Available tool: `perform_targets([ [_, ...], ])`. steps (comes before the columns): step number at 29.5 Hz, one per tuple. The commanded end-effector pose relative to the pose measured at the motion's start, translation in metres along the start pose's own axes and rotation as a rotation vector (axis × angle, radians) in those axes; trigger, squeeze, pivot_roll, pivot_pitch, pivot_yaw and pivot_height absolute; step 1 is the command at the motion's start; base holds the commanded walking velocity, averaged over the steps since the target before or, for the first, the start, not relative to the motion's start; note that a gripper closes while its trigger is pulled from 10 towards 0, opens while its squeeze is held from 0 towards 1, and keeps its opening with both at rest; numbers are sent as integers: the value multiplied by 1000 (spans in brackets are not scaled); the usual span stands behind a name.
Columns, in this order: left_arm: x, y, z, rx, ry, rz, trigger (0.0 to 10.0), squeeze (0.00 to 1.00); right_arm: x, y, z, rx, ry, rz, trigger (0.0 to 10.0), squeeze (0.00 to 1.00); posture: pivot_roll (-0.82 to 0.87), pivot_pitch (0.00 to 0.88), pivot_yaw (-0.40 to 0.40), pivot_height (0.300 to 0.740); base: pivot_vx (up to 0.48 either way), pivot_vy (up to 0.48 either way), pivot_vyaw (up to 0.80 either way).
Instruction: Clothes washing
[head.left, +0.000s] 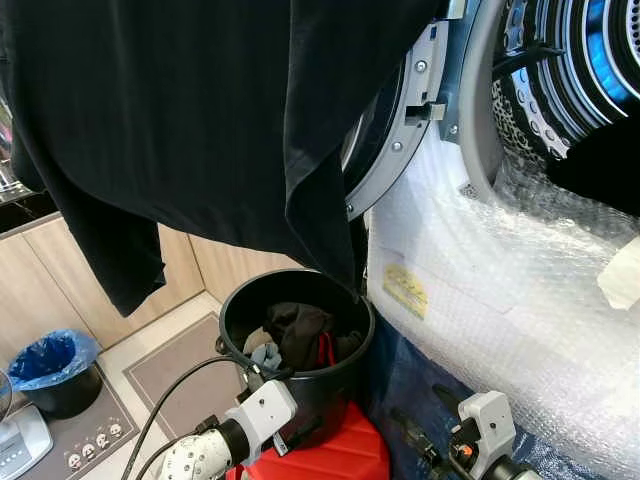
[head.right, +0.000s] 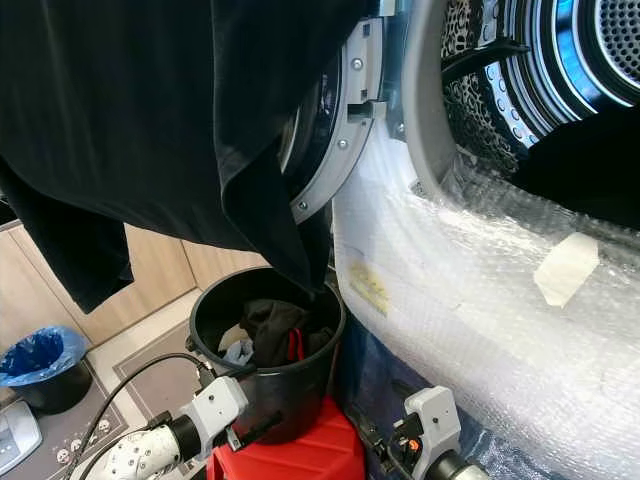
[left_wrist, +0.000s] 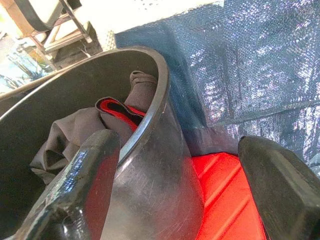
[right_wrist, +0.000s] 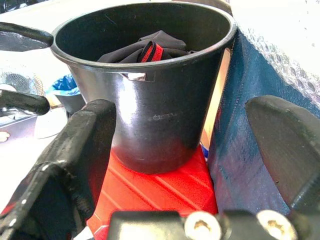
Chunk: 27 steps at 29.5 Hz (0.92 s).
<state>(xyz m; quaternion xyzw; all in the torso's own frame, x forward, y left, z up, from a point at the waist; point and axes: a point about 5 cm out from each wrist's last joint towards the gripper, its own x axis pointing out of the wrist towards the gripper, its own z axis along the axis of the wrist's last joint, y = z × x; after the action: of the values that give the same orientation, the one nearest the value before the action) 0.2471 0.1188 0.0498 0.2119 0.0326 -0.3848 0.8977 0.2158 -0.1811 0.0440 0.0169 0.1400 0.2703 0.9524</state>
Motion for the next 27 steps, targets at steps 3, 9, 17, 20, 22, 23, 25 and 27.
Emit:
perform_targets([
  [3,0,-2,0,21,11,-19,10000,0,2,-2,1,-17,8,6,10000,0,-118,0,31,740,0,0,0],
  [9,0,-2,0,34,10,-23,10000,0,4,-3,3,-17,3,3,10000,0,-120,0,32,740,0,0,0],
  [17,2,-1,0,57,17,-28,10000,0,5,-3,2,-5,13,4,10000,0,-122,0,35,740,0,0,0],
  [20,2,0,0,41,18,-29,10000,0,6,-2,2,-2,18,7,10000,0,-125,0,38,740,0,0,0],
  [22,2,1,0,34,19,-30,10000,0,6,-2,1,11,29,10,10000,0,-125,0,38,740,0,0,0],
  [23,3,1,0,36,20,-30,10000,0,6,-2,0,16,37,16,10000,0,-127,0,39,740,0,0,0],
  [25,3,1,0,38,22,-30,10000,0,6,-1,1,6,35,19,10000,0,-127,0,39,740,0,0,0],
  [27,3,2,0,41,22,-31,10000,0,6,-2,0,8,43,16,10000,0,-127,0,40,740,0,0,0],
])
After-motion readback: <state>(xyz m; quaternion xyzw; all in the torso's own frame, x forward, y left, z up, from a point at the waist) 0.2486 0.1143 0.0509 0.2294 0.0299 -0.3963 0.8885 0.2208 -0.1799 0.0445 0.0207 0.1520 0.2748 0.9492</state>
